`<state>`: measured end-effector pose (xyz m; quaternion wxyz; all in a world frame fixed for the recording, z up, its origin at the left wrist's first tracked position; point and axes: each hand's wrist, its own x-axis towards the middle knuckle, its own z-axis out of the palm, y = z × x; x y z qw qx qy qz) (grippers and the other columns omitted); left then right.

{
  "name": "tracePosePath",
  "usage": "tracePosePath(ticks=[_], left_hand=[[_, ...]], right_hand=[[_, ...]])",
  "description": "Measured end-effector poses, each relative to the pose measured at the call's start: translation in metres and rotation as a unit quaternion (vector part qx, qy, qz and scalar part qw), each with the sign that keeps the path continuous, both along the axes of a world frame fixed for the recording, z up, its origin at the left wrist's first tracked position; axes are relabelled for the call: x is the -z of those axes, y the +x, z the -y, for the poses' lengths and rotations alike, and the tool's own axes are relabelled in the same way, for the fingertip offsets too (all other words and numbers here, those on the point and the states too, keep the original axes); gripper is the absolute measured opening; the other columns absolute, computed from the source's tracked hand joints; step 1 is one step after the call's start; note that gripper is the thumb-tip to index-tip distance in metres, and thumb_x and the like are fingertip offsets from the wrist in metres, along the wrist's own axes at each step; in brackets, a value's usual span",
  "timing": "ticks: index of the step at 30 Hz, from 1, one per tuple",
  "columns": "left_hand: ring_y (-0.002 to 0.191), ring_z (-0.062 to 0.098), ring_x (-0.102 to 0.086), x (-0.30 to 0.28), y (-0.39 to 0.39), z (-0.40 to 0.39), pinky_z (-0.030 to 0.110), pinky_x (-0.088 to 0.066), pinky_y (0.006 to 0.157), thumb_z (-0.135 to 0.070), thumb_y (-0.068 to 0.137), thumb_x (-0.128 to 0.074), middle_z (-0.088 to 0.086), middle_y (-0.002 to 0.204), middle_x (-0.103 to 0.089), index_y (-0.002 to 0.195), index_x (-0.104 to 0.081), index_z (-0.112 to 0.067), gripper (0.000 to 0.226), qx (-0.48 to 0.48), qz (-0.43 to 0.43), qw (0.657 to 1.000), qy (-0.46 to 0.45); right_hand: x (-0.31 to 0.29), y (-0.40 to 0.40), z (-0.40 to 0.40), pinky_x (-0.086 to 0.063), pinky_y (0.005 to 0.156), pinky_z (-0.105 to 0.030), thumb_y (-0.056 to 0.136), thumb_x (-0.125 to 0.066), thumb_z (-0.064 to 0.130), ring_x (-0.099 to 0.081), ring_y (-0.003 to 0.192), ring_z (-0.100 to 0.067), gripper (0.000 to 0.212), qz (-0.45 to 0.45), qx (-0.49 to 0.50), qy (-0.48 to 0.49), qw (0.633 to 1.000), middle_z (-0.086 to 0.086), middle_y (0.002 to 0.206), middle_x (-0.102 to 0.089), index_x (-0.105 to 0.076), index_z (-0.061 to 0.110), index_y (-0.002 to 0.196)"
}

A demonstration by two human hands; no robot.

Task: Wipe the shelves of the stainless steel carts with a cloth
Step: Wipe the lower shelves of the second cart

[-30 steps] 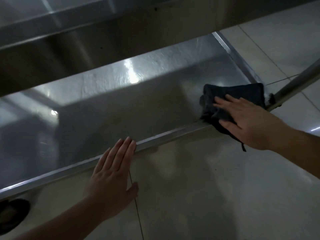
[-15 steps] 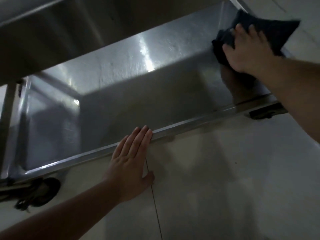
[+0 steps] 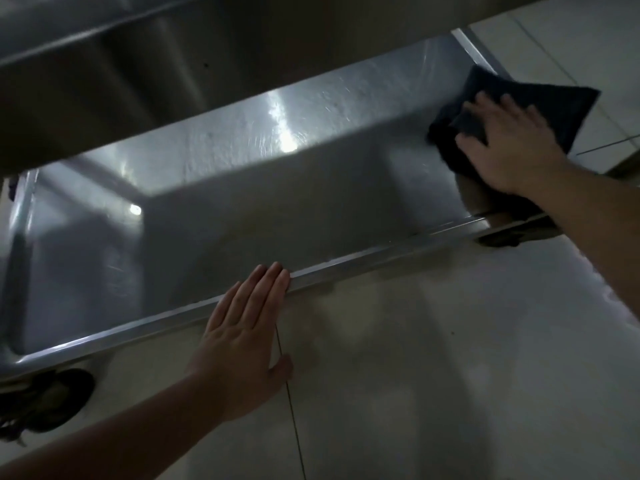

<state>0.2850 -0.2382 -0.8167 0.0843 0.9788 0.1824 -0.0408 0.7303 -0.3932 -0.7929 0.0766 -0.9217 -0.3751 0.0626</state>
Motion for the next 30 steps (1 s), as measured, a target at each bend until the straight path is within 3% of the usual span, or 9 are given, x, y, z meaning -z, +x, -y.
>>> tracePosePath(ticks=[4,7,9,12,14,17,24,27,30], left_hand=[[0.165,0.022,-0.010,-0.002,0.002,0.002,0.042,-0.011,0.130,-0.056,0.070,-0.066,0.000,0.179,-0.010,0.171,-0.008,-0.017,0.123,-0.005,-0.003,1.000,-0.004],[0.165,0.022,-0.008,-0.003,0.002,0.002,0.042,-0.011,0.130,-0.055,0.069,-0.068,0.002,0.179,-0.010,0.171,-0.008,-0.016,0.125,-0.005,-0.015,1.000,-0.005],[0.165,0.021,-0.007,-0.005,0.002,0.002,0.041,-0.011,0.130,-0.055,0.069,-0.067,0.002,0.179,-0.010,0.171,-0.007,-0.016,0.125,-0.005,-0.025,1.000,-0.007],[0.165,0.018,-0.001,-0.008,0.001,0.000,0.037,-0.006,0.130,-0.058,0.071,-0.064,0.000,0.179,-0.006,0.171,-0.003,-0.019,0.124,-0.001,-0.042,0.999,-0.014],[0.165,0.015,0.003,-0.008,0.001,-0.002,0.035,-0.003,0.130,-0.058,0.072,-0.064,-0.003,0.179,-0.002,0.171,0.001,-0.021,0.124,0.005,-0.045,0.999,-0.017],[0.164,0.013,0.006,-0.011,0.000,-0.003,0.034,-0.001,0.130,-0.057,0.073,-0.063,-0.005,0.179,0.001,0.171,0.004,-0.023,0.123,0.011,-0.042,0.999,-0.025],[0.162,0.010,0.018,-0.014,0.000,-0.004,0.033,0.007,0.130,-0.060,0.077,-0.059,-0.006,0.178,0.012,0.169,0.014,-0.025,0.123,0.031,-0.045,0.998,-0.023],[0.159,0.009,0.027,-0.014,0.000,-0.003,0.033,0.013,0.129,-0.061,0.078,-0.056,-0.008,0.175,0.023,0.167,0.021,-0.025,0.123,0.033,-0.050,0.998,-0.015],[0.157,0.008,0.030,-0.015,0.001,-0.002,0.030,0.019,0.127,-0.060,0.079,-0.058,-0.009,0.174,0.027,0.166,0.024,-0.026,0.124,0.027,-0.048,0.998,-0.016]], right_hand=[[-0.003,-0.039,-0.028,-0.006,0.127,-0.053,0.101,-0.025,0.059,-0.009,0.159,-0.032,0.072,-0.006,0.059,-0.004,0.998,0.000,0.173,-0.013,-0.023,0.023,0.163],[-0.003,-0.113,-0.057,-0.004,0.127,-0.048,0.103,-0.030,0.059,-0.005,0.160,-0.029,0.071,-0.019,-0.110,-0.020,0.994,0.003,0.174,-0.007,-0.018,0.027,0.165],[-0.003,-0.158,-0.068,0.005,0.128,-0.043,0.100,-0.020,0.065,0.010,0.159,-0.019,0.073,-0.044,-0.245,-0.045,0.967,0.013,0.173,0.006,-0.005,0.035,0.165],[-0.002,-0.169,-0.063,0.016,0.124,-0.035,0.097,-0.012,0.069,0.021,0.155,-0.006,0.073,-0.067,-0.325,-0.051,0.942,0.023,0.168,0.016,0.002,0.042,0.163],[-0.004,-0.150,-0.052,0.015,0.123,-0.032,0.100,-0.024,0.065,0.016,0.155,-0.005,0.069,-0.066,-0.306,-0.045,0.949,0.026,0.165,0.013,-0.003,0.045,0.163],[-0.007,-0.103,-0.028,0.002,0.127,-0.040,0.103,-0.043,0.054,-0.002,0.160,-0.016,0.067,-0.037,-0.222,-0.039,0.974,0.016,0.171,-0.006,-0.018,0.039,0.163],[-0.006,-0.012,0.003,-0.004,0.128,-0.052,0.096,-0.020,0.061,-0.010,0.159,-0.026,0.076,0.007,0.078,-0.026,0.997,0.003,0.173,-0.015,-0.024,0.026,0.164],[-0.001,-0.042,-0.035,-0.004,0.127,-0.054,0.100,-0.016,0.059,-0.007,0.159,-0.032,0.075,-0.004,0.109,-0.007,0.994,-0.002,0.174,-0.011,-0.020,0.021,0.165],[-0.005,-0.092,-0.085,-0.005,0.128,-0.052,0.102,-0.020,0.055,-0.006,0.159,-0.031,0.072,-0.010,0.044,-0.004,0.999,-0.001,0.174,-0.009,-0.019,0.021,0.165]])
